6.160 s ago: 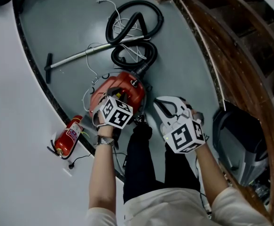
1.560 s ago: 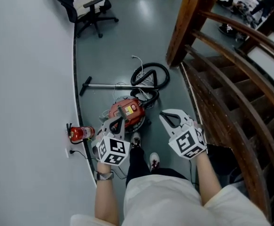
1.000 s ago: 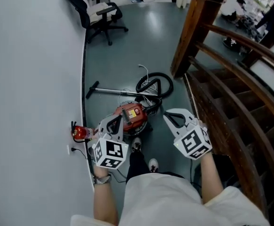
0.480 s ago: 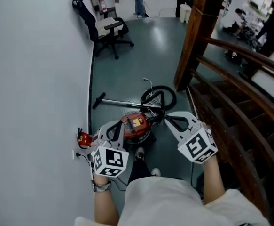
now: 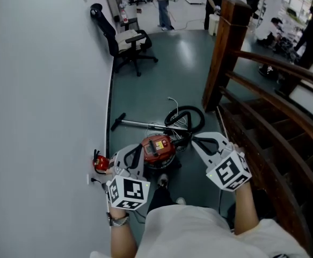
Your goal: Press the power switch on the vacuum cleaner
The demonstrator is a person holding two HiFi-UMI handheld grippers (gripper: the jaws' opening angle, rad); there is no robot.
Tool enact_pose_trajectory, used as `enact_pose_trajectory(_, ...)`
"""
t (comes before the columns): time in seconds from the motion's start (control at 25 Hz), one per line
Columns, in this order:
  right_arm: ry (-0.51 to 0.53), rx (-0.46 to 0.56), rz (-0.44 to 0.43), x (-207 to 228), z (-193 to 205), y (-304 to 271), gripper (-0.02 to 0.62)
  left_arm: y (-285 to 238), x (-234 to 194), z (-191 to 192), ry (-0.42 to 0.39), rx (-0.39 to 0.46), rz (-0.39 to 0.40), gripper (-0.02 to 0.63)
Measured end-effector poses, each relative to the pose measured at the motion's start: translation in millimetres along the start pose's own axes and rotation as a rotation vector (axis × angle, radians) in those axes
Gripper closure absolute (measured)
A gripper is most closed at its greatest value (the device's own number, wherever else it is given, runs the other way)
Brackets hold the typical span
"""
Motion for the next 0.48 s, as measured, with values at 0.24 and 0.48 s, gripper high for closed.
enact_pose_trajectory(0.24, 0.024, 0.004, 0.021, -6.0, -9.2, 18.0, 0.566, 18.1, 3.4, -9.5, -0.003, 0.017, -0.012, 0.604)
enact_pose_trajectory(0.48, 0.049, 0.007, 0.031, -12.8, -16.5, 28.9, 0.566, 31.5, 1.9, -18.5, -0.007, 0.039, -0.042, 0.604)
Point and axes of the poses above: the fingertips, and each gripper's own axes: y backward along the fingers, x to its right, z out of its underside, the point moved 6 cm from there along y, backward along the fingers, and after that the axes turned 13 degrees about -z, right-handed, at the moved point
